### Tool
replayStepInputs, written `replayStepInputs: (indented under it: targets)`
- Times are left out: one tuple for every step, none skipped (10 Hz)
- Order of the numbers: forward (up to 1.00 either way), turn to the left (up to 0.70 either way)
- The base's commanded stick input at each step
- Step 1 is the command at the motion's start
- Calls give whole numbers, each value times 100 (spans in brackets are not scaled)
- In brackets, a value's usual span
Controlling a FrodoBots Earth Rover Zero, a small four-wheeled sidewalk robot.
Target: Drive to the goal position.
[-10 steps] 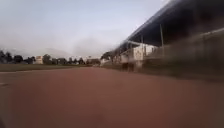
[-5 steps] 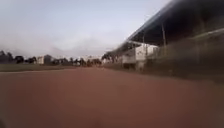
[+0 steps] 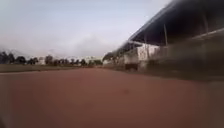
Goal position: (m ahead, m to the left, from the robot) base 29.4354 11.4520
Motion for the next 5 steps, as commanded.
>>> replayStepInputs:
  targets:
    - [70, 0]
    - [70, 0]
    - [70, 0]
    - [70, 0]
    - [70, 0]
